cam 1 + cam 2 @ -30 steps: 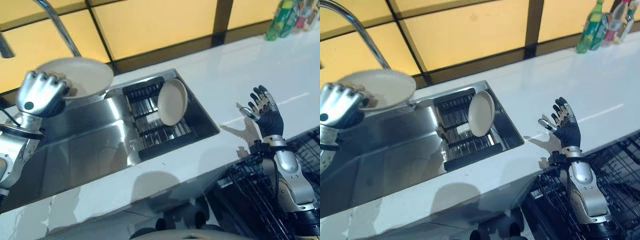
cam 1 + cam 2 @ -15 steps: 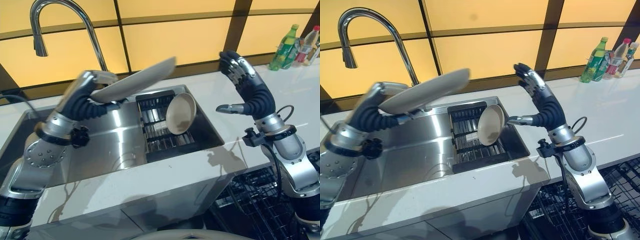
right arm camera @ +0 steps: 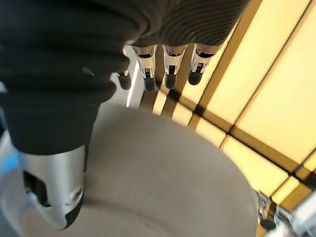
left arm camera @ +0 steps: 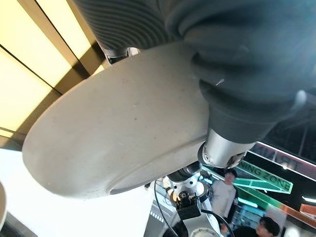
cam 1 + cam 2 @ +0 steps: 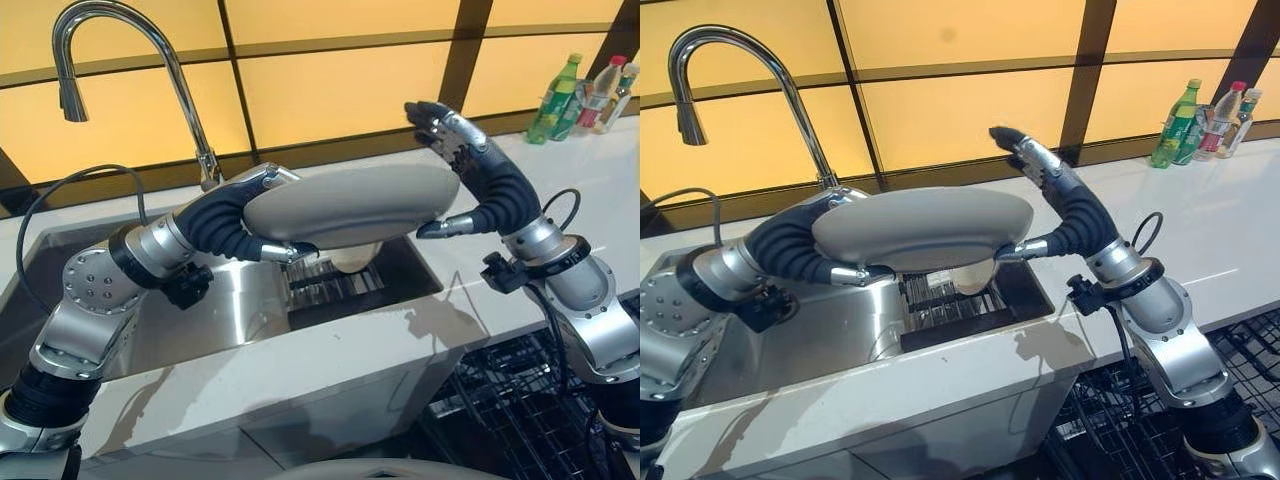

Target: Pick up plates and place into dishwasher.

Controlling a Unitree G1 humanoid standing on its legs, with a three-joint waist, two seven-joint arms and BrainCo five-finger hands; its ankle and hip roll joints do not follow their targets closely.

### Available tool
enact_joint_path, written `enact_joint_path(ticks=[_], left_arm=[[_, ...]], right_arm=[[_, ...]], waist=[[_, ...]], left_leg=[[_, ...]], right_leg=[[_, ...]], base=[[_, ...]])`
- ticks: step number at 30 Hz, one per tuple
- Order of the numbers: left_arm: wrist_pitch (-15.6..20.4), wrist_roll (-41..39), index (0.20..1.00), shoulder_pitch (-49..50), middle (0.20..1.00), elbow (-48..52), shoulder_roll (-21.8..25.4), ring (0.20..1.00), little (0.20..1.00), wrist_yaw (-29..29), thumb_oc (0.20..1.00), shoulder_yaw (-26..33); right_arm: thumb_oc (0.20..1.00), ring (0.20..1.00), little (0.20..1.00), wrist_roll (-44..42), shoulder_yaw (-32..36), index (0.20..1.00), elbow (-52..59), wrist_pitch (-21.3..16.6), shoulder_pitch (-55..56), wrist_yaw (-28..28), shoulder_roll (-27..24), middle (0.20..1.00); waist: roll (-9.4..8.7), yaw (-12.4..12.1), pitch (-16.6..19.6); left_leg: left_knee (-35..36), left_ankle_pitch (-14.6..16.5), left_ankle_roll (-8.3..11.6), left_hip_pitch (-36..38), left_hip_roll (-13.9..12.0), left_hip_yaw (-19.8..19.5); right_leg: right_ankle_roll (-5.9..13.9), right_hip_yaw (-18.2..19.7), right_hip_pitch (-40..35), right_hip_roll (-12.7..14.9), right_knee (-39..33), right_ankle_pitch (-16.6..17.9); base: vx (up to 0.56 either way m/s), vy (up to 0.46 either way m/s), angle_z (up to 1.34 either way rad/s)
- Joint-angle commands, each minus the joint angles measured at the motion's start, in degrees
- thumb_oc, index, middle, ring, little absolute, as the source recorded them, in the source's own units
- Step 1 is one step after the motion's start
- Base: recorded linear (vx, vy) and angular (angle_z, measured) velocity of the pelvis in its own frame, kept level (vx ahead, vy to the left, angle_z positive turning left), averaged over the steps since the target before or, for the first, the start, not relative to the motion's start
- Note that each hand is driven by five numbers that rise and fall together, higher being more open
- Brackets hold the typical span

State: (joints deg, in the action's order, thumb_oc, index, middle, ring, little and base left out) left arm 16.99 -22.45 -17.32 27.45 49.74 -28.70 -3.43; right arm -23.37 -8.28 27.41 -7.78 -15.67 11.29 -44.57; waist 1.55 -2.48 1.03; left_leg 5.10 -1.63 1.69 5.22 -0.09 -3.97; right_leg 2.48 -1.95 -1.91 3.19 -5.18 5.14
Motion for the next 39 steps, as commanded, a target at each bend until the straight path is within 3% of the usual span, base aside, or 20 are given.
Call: enact_joint_path(ticks=[1,4,10,12,13,14,15,28,33,36,37,38,39], left_arm=[[1.17,-5.66,0.2,-6.21,0.2,0.86,0.23,0.2,0.2,0.37,0.2,-3.16],[1.1,-6.14,0.2,-6.85,0.2,0.76,1.17,0.2,0.2,1.58,0.2,-3.59],[0.95,-5.75,0.2,-6.4,0.2,1.02,1.21,0.2,0.2,3.03,0.2,-4.34],[1.05,-6.05,0.2,-6.59,0.2,0.91,1.2,0.2,0.2,3.09,0.2,-4.54],[1.0,-6.01,0.2,-6.69,0.2,0.92,0.99,0.2,0.2,3.13,0.2,-4.69],[1.0,-6.21,0.2,-6.69,0.2,0.95,0.92,0.2,0.2,3.07,0.2,-4.69],[0.99,-6.4,0.2,-6.62,0.2,0.99,0.91,0.2,0.2,3.05,0.2,-4.55],[-0.62,-6.92,0.2,-2.81,0.2,0.09,-3.26,0.2,0.2,3.29,0.2,-1.72],[-2.62,-8.36,0.2,-0.93,0.2,-0.92,-8.31,0.2,0.2,4.05,0.2,-2.47],[-4.32,-8.56,0.2,-0.43,0.2,-1.86,-11.09,0.2,0.2,7.39,0.2,-3.44],[-4.71,-8.31,0.3,0.18,0.3,-2.3,-12.53,0.3,0.3,8.39,0.3,-3.68],[-4.63,-7.35,0.9,1.04,0.9,-2.72,-14.03,0.9,0.9,10.82,0.9,-3.41],[-4.22,-6.63,1.0,1.71,1.0,-3.04,-14.65,1.0,1.0,12.46,1.0,-3.09]], right_arm=[[1.0,1.0,1.0,-2.67,-3.68,1.0,3.5,1.8,-5.86,6.73,-2.26,1.0],[1.0,1.0,1.0,-2.52,-6.98,1.0,4.73,3.46,-6.79,12.74,-4.42,1.0],[1.0,1.0,1.0,-9.26,-9.76,1.0,5.28,2.56,-8.71,13.64,-4.13,1.0],[0.821,0.821,0.821,-9.88,-10.55,0.821,4.99,2.19,-9.69,11.97,-3.06,0.821],[0.586,0.586,0.586,-9.53,-11.02,0.586,4.61,2.23,-10.25,10.88,-2.1,0.586],[0.244,0.244,0.244,-9.57,-11.17,0.244,4.23,2.1,-10.61,10.18,-1.57,0.244],[0.2,0.2,0.2,-9.5,-11.11,0.2,4.1,1.99,-10.57,9.75,-1.17,0.2],[0.2,0.2,0.2,-8.08,-4.69,0.2,2.93,-1.56,-4.68,2.69,4.98,0.2],[0.2,0.2,0.2,-8.07,-3.15,0.2,1.85,-4.94,-3.8,-0.65,9.21,0.2],[0.2,0.2,0.2,-7.3,-2.82,0.2,1.05,-6.92,-3.56,-2.92,11.7,0.2],[0.2,0.2,0.2,-6.54,-2.35,0.2,0.89,-7.77,-2.96,-3.51,12.62,0.2],[0.2,0.2,0.2,-5.32,-1.68,0.2,0.69,-8.77,-2.34,-4.36,13.6,0.2],[0.2,0.2,0.2,-4.88,-1.15,0.2,0.75,-9.11,-1.97,-4.95,13.94,0.2]], waist=[[-2.02,-0.85,3.47],[-2.19,-0.82,3.66],[-2.51,-1.21,3.6],[-2.54,-1.5,3.6],[-2.53,-1.66,3.65],[-2.5,-1.78,3.7],[-2.47,-1.85,3.76],[-2.02,-1.53,3.94],[-1.92,-1.44,3.69],[-1.86,-1.28,3.51],[-1.86,-1.22,3.55],[-1.89,-1.14,3.43],[-1.9,-1.11,3.41]], left_leg=[[-0.1,1.05,-2.2,-1.68,1.98,-0.5],[-0.1,0.97,-2.15,-1.75,1.98,-0.51],[-0.1,0.87,-2.23,-1.66,2.0,-0.57],[-0.1,0.89,-2.35,-1.7,2.09,-0.68],[-0.1,0.88,-2.44,-1.71,2.15,-0.71],[-0.1,0.84,-2.5,-1.75,2.21,-0.72],[-0.1,0.83,-2.54,-1.81,2.25,-0.71],[-0.1,1.15,-3.13,-1.88,2.42,-0.56],[-0.1,1.3,-3.33,-1.61,2.32,-0.37],[-0.1,0.83,-3.39,-1.86,2.27,-0.15],[-0.1,1.32,-3.5,-1.58,2.27,-0.22],[-0.1,0.87,-3.53,-1.84,2.25,-0.12],[-0.1,0.9,-3.57,-1.8,2.22,-0.05]], right_leg=[[3.73,0.76,-1.52,2.23,0.18,-1.47],[3.69,0.82,-1.55,2.24,0.18,-1.43],[3.4,0.44,-1.99,2.28,0.18,-1.41],[3.32,0.2,-2.08,2.35,0.18,-1.47],[3.31,0.09,-2.1,2.4,0.18,-1.45],[3.32,0.0,-2.09,2.45,0.18,-1.44],[3.35,-0.05,-2.07,2.48,0.18,-1.46],[3.3,0.34,-1.84,2.5,0.18,-1.47],[3.22,0.28,-1.93,2.49,0.18,-1.42],[3.08,0.53,-1.61,2.38,0.18,-0.94],[3.04,0.6,-1.88,2.28,0.18,-1.41],[2.93,0.78,-1.56,2.2,0.18,-0.98],[2.87,0.91,-1.57,2.13,0.18,-0.98]], base=[[-0.03,0.006,-0.03],[0.0,0.0,0.0],[0.0,0.0,0.0],[0.0,0.0,0.0],[0.0,0.0,0.0],[0.0,0.0,0.0],[0.0,0.0,0.0],[0.0,-0.003,-0.01],[0.0,-0.005,-0.01],[-0.03,-0.016,-0.03],[-0.01,-0.016,-0.04],[-0.01,-0.018,-0.04],[-0.03,-0.018,-0.05]])
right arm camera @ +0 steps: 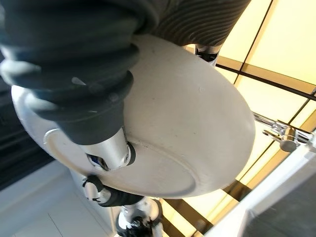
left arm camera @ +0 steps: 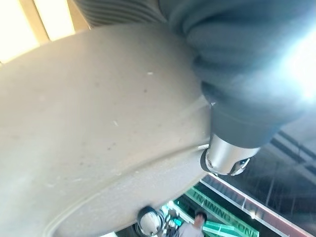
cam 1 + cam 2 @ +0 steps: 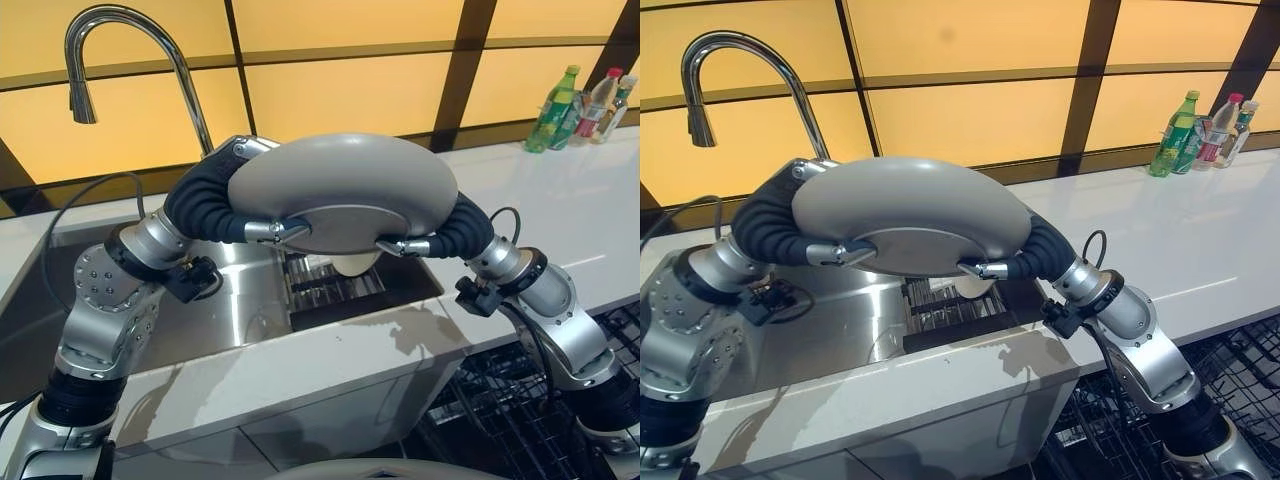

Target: Pick up plates and place into dishwasher.

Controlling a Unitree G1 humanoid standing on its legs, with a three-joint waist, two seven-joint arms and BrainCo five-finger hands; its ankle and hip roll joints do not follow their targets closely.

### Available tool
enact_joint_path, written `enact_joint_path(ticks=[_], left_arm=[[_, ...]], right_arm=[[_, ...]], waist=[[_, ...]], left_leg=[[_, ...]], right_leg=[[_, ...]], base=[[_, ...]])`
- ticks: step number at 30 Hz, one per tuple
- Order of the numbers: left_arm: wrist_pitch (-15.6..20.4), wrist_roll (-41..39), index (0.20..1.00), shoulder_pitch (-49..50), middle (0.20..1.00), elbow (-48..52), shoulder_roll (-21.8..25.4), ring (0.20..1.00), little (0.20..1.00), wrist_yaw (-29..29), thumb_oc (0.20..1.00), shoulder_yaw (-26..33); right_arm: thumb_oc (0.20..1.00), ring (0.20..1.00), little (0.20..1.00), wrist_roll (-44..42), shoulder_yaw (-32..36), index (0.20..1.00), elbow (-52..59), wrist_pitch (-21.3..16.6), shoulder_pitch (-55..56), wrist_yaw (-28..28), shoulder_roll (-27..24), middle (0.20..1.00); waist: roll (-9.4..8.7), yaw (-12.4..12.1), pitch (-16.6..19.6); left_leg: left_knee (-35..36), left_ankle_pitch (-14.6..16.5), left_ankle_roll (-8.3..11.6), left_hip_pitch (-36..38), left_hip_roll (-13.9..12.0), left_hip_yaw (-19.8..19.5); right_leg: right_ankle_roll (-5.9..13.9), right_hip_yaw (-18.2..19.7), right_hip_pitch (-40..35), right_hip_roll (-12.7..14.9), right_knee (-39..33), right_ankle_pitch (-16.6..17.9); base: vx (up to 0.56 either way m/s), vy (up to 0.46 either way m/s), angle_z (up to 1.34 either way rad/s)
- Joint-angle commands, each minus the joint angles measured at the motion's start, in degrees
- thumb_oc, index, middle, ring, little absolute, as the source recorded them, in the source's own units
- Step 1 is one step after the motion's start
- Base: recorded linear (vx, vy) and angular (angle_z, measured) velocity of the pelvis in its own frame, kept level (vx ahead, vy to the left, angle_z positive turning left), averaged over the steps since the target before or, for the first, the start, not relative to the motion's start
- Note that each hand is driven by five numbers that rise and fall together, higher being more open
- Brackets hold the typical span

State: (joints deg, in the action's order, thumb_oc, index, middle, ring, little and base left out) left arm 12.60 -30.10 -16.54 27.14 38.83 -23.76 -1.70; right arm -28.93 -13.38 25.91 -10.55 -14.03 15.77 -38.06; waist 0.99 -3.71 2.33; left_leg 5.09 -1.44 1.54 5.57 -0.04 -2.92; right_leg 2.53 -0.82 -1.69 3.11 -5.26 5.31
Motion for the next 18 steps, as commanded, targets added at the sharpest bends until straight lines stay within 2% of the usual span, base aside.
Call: enact_joint_path(ticks=[1,10,14,18], left_arm=[[0.38,1.31,1.0,1.48,1.0,-3.03,-4.29,1.0,1.0,8.94,1.0,-4.38],[7.34,2.78,1.0,5.32,1.0,-4.14,-6.0,1.0,1.0,22.24,1.0,4.08],[9.77,3.33,1.0,6.3,1.0,-3.74,-6.81,1.0,1.0,25.95,1.0,7.11],[10.47,3.31,1.0,6.38,1.0,-3.18,-7.55,1.0,1.0,26.63,1.0,8.08]], right_arm=[[0.2,0.2,0.2,1.26,4.54,0.2,2.37,-6.81,-3.22,-10.64,7.67,0.2],[0.2,0.2,0.2,4.72,12.58,0.2,3.04,-9.17,0.74,-16.24,7.95,0.2],[0.2,0.2,0.2,5.23,14.67,0.2,3.51,-9.24,1.91,-17.56,8.03,0.2],[0.2,0.2,0.2,6.87,15.61,0.2,3.85,-9.05,2.19,-18.61,7.57,0.2]], waist=[[-1.39,0.19,2.05],[-1.75,0.83,1.76],[-1.84,1.12,1.74],[-1.87,1.37,1.66]], left_leg=[[-0.09,0.76,-3.45,-2.08,2.14,-1.04],[-0.09,0.81,-3.31,-1.94,1.69,-0.72],[-0.09,0.83,-3.1,-1.87,1.46,-0.68],[-0.09,0.84,-2.9,-1.74,1.29,-0.53]], right_leg=[[2.75,-0.11,-1.82,2.12,0.26,-1.19],[2.09,0.29,-2.07,1.62,0.26,-1.58],[1.84,0.39,-2.12,1.49,0.26,-1.71],[1.68,0.43,-2.28,1.39,0.27,-1.83]], base=[[0.0,-0.013,-0.06],[-0.01,-0.007,-0.05],[0.0,0.0,0.0],[0.0,0.0,0.0]])
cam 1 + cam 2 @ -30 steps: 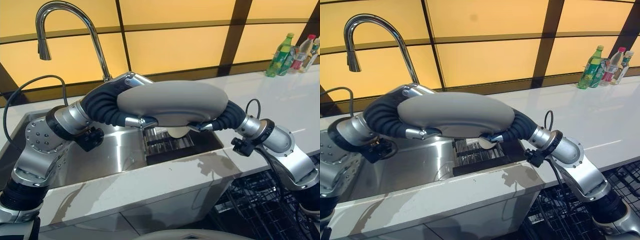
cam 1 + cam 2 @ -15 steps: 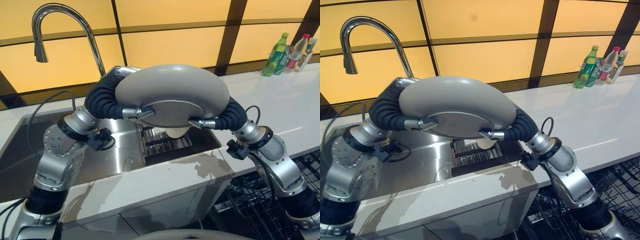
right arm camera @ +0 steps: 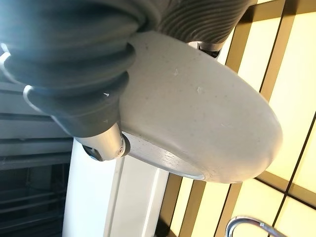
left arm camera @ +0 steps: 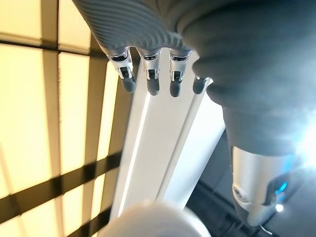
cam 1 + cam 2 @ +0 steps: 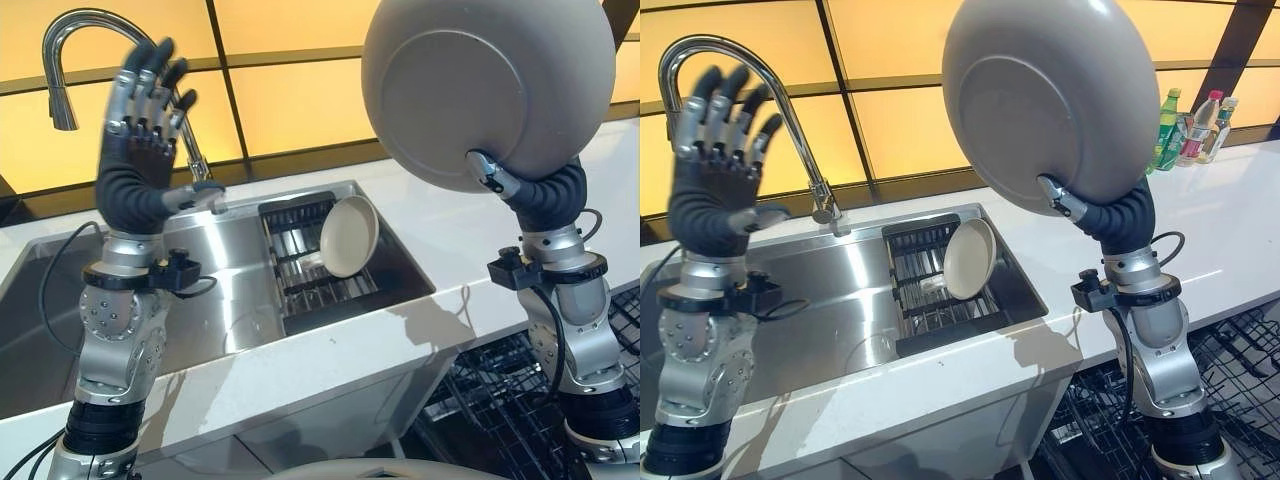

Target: Pick up plates and place into dishwasher.

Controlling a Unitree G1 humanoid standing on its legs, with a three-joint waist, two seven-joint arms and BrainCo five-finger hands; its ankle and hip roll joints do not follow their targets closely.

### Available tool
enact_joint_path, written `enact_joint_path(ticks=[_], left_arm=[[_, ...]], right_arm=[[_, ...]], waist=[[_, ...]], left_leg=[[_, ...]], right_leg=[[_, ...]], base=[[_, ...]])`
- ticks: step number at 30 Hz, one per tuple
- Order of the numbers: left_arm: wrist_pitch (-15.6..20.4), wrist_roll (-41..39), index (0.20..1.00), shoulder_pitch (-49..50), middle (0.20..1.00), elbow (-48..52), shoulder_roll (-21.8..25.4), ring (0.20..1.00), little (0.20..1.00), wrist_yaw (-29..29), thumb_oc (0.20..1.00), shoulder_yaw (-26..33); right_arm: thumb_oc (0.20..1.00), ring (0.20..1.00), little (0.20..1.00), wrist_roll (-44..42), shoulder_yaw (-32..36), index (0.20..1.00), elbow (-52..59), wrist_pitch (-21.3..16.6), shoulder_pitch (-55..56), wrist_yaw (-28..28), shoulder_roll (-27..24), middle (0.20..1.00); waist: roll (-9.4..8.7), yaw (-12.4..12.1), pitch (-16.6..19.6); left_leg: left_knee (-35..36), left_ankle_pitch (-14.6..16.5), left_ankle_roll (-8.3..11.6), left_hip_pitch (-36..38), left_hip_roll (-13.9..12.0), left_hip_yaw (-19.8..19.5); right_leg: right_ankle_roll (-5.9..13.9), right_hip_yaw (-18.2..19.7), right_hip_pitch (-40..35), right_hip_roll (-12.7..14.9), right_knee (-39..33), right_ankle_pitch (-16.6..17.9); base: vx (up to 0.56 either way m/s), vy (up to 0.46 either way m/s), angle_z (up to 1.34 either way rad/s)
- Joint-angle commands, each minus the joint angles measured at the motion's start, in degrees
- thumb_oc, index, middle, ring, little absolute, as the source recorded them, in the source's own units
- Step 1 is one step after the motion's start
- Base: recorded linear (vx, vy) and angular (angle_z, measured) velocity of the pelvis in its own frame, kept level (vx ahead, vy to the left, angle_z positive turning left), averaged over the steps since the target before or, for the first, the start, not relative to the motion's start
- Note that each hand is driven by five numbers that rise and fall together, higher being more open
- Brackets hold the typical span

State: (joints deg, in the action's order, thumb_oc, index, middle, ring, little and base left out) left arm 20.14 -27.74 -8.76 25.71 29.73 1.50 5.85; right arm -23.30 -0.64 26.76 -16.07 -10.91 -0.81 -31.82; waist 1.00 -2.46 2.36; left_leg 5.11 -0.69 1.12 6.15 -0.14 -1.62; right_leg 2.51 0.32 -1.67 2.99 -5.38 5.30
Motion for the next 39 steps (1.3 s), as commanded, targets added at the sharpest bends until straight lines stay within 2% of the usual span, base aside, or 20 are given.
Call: enact_joint_path(ticks=[1,6,9,13,16,17,20,25,29,34,39], left_arm=[[2.84,0.79,1.0,-1.4,1.0,-1.67,1.56,1.0,1.0,1.36,1.0,0.65],[2.7,-1.62,1.0,0.22,1.0,-1.36,2.14,1.0,1.0,1.42,1.0,2.91],[3.31,-4.51,1.0,2.24,1.0,-1.91,2.96,1.0,1.0,2.63,1.0,6.38],[2.75,-4.16,1.0,3.2,1.0,-3.74,4.53,1.0,1.0,6.27,1.0,9.56],[1.5,-3.53,1.0,4.57,1.0,-4.31,5.37,1.0,1.0,8.29,1.0,12.06],[1.09,-4.07,1.0,4.95,1.0,-4.2,5.41,1.0,1.0,8.03,1.0,12.48],[0.48,-5.26,1.0,6.53,1.0,-4.4,5.24,1.0,1.0,7.48,1.0,14.35],[-0.07,-7.76,1.0,8.9,1.0,-5.1,4.66,1.0,1.0,4.19,1.0,16.82],[-0.21,-8.68,1.0,9.63,1.0,-5.05,4.89,1.0,1.0,2.76,1.0,17.53],[-0.8,-8.53,1.0,9.04,1.0,-5.06,4.86,1.0,1.0,1.73,1.0,16.59],[-1.1,-6.81,1.0,6.44,1.0,-6.77,5.49,1.0,1.0,1.97,1.0,13.74]], right_arm=[[0.2,0.2,0.2,2.22,3.2,0.2,2.81,-3.46,-0.83,-2.89,1.1,0.2],[0.2,0.2,0.2,9.27,7.33,0.2,1.74,-2.22,2.35,-6.57,-1.3,0.2],[0.2,0.2,0.2,13.38,12.0,0.2,-0.01,0.24,5.24,-8.93,-4.05,0.2],[0.2,0.2,0.2,14.72,16.75,0.2,-2.49,3.41,8.11,-9.97,-6.87,0.2],[0.2,0.2,0.2,14.36,22.0,0.2,-4.81,5.09,12.7,-8.69,-8.35,0.2],[0.2,0.2,0.2,15.11,23.02,0.2,-5.21,6.47,13.62,-8.72,-8.53,0.2],[0.2,0.2,0.2,17.29,27.1,0.2,-7.33,7.48,18.54,-8.42,-8.67,0.2],[0.2,0.2,0.2,23.62,32.26,0.2,-12.61,12.73,25.86,-7.37,-8.98,0.2],[0.2,0.2,0.2,25.67,33.21,0.2,-16.93,16.73,29.25,-3.38,-9.16,0.2],[0.2,0.2,0.2,24.01,30.74,0.2,-21.79,20.21,30.59,8.14,-11.22,0.2],[0.2,0.2,0.2,20.62,25.94,0.2,-28.67,20.72,29.02,17.96,-14.66,0.2]], waist=[[-1.9,0.19,1.62],[-2.14,1.11,1.46],[-2.52,2.78,1.19],[-2.42,6.11,0.73],[-2.15,9.27,0.22],[-2.13,9.51,0.1],[-2.18,11.17,-0.56],[-2.64,12.78,-1.39],[-3.03,13.17,-1.75],[-3.89,12.85,-2.23],[-5.08,12.03,-2.71]], left_leg=[[-0.11,0.14,-2.44,-2.25,1.33,-1.77],[-0.11,0.45,-2.35,-1.9,1.03,-0.88],[-0.11,0.84,-2.38,-1.51,0.54,0.82],[-0.11,1.5,-2.69,-0.83,0.07,3.82],[-0.11,2.78,-3.04,0.32,0.08,6.19],[-0.11,2.9,-3.09,0.53,0.09,6.59],[-0.11,3.17,-3.19,0.89,0.18,8.17],[-0.11,3.2,-3.27,0.64,0.47,9.58],[-0.11,3.14,-3.26,-0.08,0.59,9.89],[-0.11,2.84,-3.02,-0.85,0.38,9.6],[-0.11,2.39,-2.44,-0.88,-0.19,9.1]], right_leg=[[1.66,-0.7,-2.39,1.49,0.44,-1.91],[1.65,-0.4,-2.43,1.37,0.6,-2.0],[1.64,0.87,-2.04,1.06,0.89,-1.9],[1.5,4.72,-0.87,0.2,1.69,-1.48],[1.83,7.54,-0.79,-0.11,1.69,-1.49],[1.88,7.96,-0.8,-0.15,1.68,-1.4],[2.18,9.41,-0.41,-0.29,1.54,-0.8],[2.69,10.88,0.5,-0.4,0.89,0.47],[2.98,11.76,1.58,-0.65,0.72,1.06],[3.08,12.22,2.42,-1.22,0.6,1.44],[2.9,11.47,2.1,-1.46,0.52,1.47]], base=[[0.0,0.0,0.0],[0.0,0.0,0.0],[0.0,-0.014,-0.08],[0.0,-0.005,-0.34],[0.06,-0.013,-0.58],[0.07,-0.03,-0.52],[0.01,-0.058,-0.44],[0.01,-0.093,-0.27],[0.0,-0.119,-0.17],[0.01,-0.127,-0.04],[0.05,-0.129,0.0]])
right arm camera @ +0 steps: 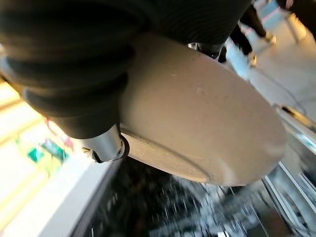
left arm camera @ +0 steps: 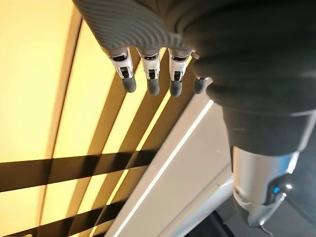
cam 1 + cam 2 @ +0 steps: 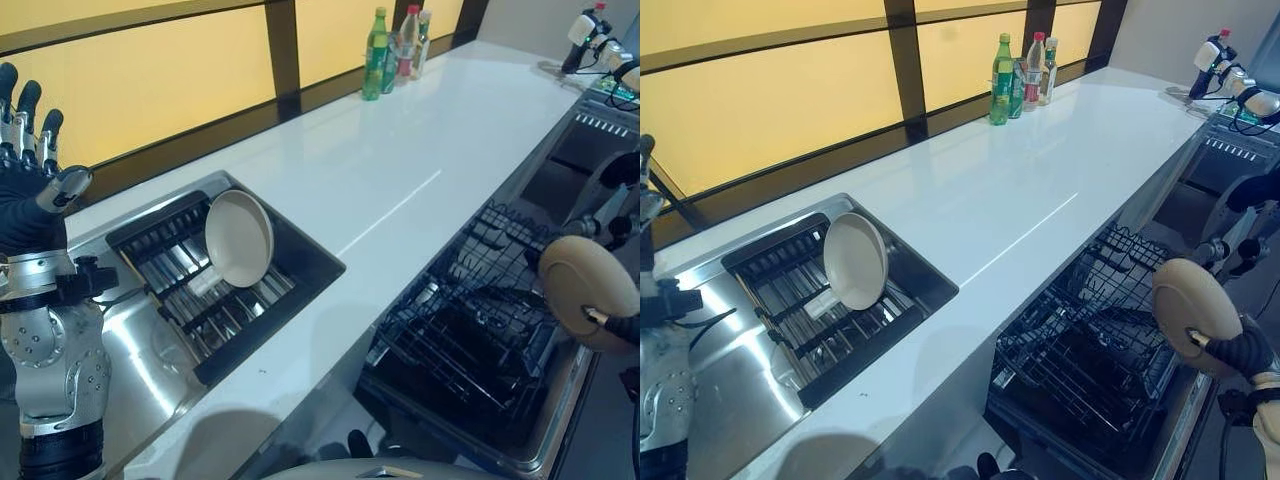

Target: Pick up plates and place into dishwasher.

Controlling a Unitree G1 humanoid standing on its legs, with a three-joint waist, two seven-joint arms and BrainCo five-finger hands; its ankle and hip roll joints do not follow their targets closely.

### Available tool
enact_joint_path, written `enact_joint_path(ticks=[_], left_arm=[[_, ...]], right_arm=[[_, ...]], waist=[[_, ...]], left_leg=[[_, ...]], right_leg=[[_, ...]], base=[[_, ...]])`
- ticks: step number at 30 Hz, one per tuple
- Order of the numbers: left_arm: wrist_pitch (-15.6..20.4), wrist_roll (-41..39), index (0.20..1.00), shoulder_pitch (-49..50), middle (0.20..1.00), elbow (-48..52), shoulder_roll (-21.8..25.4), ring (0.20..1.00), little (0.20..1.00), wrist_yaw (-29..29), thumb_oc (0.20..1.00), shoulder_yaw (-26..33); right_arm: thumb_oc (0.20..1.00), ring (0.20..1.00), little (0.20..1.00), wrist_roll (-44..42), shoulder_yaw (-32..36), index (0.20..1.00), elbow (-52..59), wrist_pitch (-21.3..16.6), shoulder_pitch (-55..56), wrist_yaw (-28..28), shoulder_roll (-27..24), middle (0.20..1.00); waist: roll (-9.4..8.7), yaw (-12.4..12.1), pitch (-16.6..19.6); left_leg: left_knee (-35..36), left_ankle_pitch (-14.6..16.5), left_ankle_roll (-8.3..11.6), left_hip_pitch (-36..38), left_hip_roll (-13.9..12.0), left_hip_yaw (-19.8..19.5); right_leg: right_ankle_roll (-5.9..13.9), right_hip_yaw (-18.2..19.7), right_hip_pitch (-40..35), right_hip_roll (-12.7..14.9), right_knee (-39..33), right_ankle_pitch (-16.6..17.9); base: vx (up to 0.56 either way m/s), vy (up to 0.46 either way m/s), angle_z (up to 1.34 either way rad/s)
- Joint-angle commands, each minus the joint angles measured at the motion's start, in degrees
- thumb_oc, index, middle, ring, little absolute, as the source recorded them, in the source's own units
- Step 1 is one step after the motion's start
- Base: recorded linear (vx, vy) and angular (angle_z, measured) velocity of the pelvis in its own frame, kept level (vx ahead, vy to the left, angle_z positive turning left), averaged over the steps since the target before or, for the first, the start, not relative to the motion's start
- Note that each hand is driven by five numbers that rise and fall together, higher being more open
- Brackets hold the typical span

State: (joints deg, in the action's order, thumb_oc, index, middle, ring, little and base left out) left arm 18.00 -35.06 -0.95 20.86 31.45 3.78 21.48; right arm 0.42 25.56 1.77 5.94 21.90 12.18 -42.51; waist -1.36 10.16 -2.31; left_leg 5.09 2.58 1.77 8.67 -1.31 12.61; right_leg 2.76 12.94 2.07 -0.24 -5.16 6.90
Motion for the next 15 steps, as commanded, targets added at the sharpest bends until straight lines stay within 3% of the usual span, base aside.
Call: enact_joint_path(ticks=[1,5,11,15], left_arm=[[0.84,0.61,1.0,-1.61,1.0,-2.04,4.06,1.0,1.0,-0.35,1.0,-2.21],[-0.3,1.6,1.0,-2.84,1.0,-2.35,5.47,1.0,1.0,0.03,1.0,-4.26],[-0.14,2.2,1.0,-4.73,1.0,-3.47,7.61,1.0,1.0,0.55,1.0,-7.45],[0.56,1.98,1.0,-4.79,1.0,-4.14,8.47,1.0,1.0,-0.07,1.0,-8.42]], right_arm=[[0.2,0.2,0.2,-3.1,-0.9,0.2,-4.9,-0.79,-3.76,7.55,-4.56,0.2],[0.2,0.2,0.2,-4.28,-5.08,0.2,-9.96,-1.59,-3.33,16.83,-7.27,0.2],[0.2,0.2,0.2,-8.91,-11.34,0.2,-15.91,-3.43,-4.88,22.49,-9.16,0.2],[0.2,0.2,0.2,-15.86,-11.49,0.2,-17.1,-4.73,-6.2,23.95,-9.61,0.2]], waist=[[-2.94,-0.76,1.98],[-3.98,-1.59,1.83],[-4.87,-3.04,0.69],[-5.03,-3.7,0.6]], left_leg=[[-0.09,-0.93,-2.98,-3.38,0.9,-5.22],[-0.09,-1.27,-2.46,-3.36,0.31,-5.64],[-0.09,-2.02,-1.96,-3.78,-0.45,-6.78],[-0.09,-2.08,-1.62,-3.55,-0.82,-7.31]], right_leg=[[2.62,-1.32,-1.76,1.72,0.26,-0.2],[2.57,-2.25,-2.07,1.58,0.21,-0.27],[2.38,-3.32,-2.36,1.3,0.2,-0.27],[2.22,-4.44,-2.93,1.23,0.16,-0.58]], base=[[0.08,-0.132,0.0],[0.07,-0.142,0.01],[0.03,-0.13,0.03],[0.05,-0.079,0.01]])
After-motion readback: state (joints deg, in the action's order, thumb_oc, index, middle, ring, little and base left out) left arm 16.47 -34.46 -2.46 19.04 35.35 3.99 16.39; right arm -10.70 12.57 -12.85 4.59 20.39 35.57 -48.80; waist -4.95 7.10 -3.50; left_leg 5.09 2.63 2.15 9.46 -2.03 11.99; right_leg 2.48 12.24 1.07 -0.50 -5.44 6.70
